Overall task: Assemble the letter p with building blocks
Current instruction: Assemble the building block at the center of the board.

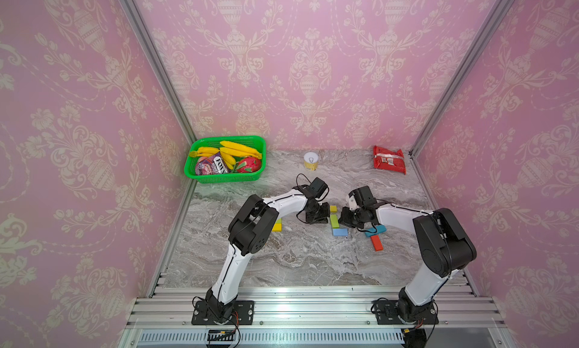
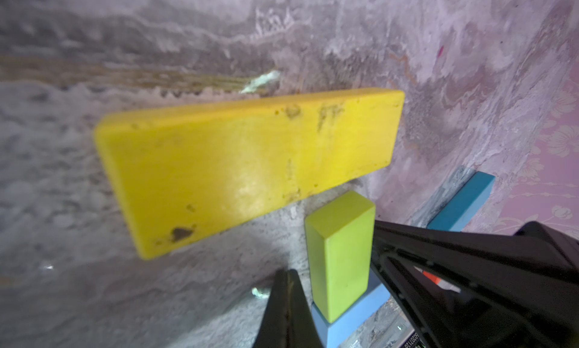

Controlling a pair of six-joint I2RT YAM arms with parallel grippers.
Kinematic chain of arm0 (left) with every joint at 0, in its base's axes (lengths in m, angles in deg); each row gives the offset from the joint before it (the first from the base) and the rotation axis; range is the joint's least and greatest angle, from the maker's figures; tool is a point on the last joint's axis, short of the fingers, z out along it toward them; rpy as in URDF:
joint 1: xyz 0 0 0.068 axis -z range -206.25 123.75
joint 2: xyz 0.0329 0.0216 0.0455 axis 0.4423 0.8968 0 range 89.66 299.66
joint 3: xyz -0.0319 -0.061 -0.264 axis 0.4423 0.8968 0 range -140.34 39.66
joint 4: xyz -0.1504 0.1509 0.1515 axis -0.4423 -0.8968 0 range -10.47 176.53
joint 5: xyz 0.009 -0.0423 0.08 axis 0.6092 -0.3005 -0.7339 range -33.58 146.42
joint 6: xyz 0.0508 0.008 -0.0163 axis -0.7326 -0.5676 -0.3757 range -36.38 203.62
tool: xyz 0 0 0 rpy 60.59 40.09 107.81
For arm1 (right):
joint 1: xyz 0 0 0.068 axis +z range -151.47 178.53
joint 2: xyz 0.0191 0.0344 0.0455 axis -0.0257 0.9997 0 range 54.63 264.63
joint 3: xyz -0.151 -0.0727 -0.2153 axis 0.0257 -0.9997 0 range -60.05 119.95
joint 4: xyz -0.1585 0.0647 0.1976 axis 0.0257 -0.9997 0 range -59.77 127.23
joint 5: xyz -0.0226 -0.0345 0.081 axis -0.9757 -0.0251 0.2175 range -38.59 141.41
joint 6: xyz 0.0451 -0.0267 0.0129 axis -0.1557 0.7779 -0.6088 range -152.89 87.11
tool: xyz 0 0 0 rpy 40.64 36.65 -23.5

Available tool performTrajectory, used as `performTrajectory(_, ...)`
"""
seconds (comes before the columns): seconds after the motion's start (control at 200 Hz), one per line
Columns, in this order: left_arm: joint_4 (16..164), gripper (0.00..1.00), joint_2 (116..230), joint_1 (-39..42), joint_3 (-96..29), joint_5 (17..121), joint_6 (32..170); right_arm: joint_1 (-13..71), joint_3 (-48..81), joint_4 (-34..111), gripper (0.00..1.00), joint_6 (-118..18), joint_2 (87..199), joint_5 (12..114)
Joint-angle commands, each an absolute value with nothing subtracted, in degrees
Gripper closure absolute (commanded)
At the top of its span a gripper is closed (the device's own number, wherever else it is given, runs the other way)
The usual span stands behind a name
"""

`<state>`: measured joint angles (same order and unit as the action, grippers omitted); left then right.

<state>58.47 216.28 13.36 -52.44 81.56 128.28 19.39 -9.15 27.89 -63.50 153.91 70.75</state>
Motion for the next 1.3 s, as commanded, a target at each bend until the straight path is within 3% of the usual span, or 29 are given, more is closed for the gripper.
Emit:
performTrajectory(0.0, 56.9, 1.00, 218.1, 13.9, -54.4, 82.5, 127.5, 19.5, -9.5, 24.2, 0.91, -64.4, 157.1, 70.1)
performTrajectory(1.291, 55.4, 1.00, 219.9, 14.3, -58.6, 82.1, 128.7, 18.5, -7.4, 22.3, 0.91, -63.3, 159.0, 69.2)
